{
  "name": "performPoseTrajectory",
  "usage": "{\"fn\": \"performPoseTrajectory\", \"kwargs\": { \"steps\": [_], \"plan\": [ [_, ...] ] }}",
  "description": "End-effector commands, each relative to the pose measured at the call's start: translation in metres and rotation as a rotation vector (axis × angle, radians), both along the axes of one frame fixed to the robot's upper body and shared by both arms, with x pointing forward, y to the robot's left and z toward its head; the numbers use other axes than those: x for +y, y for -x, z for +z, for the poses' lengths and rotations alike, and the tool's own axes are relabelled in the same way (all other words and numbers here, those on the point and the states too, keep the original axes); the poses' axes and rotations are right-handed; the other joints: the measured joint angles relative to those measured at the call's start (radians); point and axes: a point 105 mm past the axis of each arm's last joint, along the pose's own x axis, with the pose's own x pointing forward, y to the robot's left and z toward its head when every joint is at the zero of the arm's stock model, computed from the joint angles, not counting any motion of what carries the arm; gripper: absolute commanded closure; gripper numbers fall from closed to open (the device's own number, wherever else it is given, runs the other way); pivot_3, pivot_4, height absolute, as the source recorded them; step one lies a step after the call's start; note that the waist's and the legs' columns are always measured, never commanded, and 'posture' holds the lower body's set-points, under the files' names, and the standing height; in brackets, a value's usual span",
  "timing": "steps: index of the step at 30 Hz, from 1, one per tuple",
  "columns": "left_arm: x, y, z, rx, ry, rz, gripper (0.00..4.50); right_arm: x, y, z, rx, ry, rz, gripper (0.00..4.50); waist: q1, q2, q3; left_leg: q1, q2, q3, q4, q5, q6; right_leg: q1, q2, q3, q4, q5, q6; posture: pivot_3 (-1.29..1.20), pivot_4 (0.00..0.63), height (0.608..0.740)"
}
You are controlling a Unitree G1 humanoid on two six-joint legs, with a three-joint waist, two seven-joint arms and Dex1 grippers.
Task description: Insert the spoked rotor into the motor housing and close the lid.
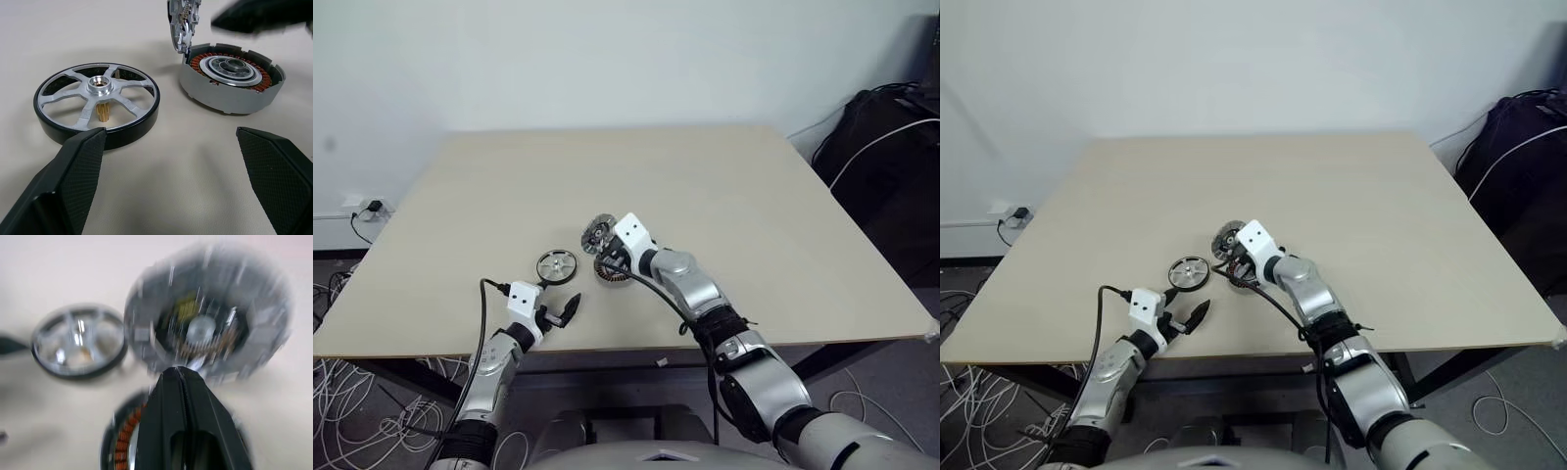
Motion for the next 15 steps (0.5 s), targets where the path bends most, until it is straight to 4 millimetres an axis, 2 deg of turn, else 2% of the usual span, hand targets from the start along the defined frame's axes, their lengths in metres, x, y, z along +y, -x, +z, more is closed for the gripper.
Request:
{"fn": "performPoseTrajectory", "kwargs": {
  "steps": [1, 7, 15],
  "plan": [
    [0.000, -0.006, 0.013, -0.058, 0.012, 0.004, 0.00, -0.009, 0.000, 0.013, -0.033, -0.031, -0.016, 4.48, 0.001, 0.000, 0.000, 0.000, 0.000, 0.000, 0.000, 0.000, 0.000, 0.000, 0.000, 0.000, 0.000, 0.000, 0.000, 0.00, 0.000, 0.740],
    [0.001, -0.006, 0.012, -0.056, 0.013, 0.001, 0.00, -0.036, 0.011, -0.011, 0.028, 0.023, -0.067, 4.48, 0.006, 0.000, 0.000, 0.000, 0.000, 0.000, 0.000, 0.000, 0.000, 0.000, 0.000, 0.000, 0.000, 0.000, 0.000, 0.00, 0.000, 0.740],
    [0.000, -0.007, 0.011, -0.055, 0.011, -0.004, 0.00, -0.040, 0.012, -0.024, 0.064, 0.037, -0.092, 4.48, 0.000, 0.000, 0.000, 0.000, 0.000, 0.001, 0.000, 0.000, 0.000, 0.000, 0.000, 0.000, 0.000, 0.000, 0.000, 0.00, 0.000, 0.740]
  ]
}}
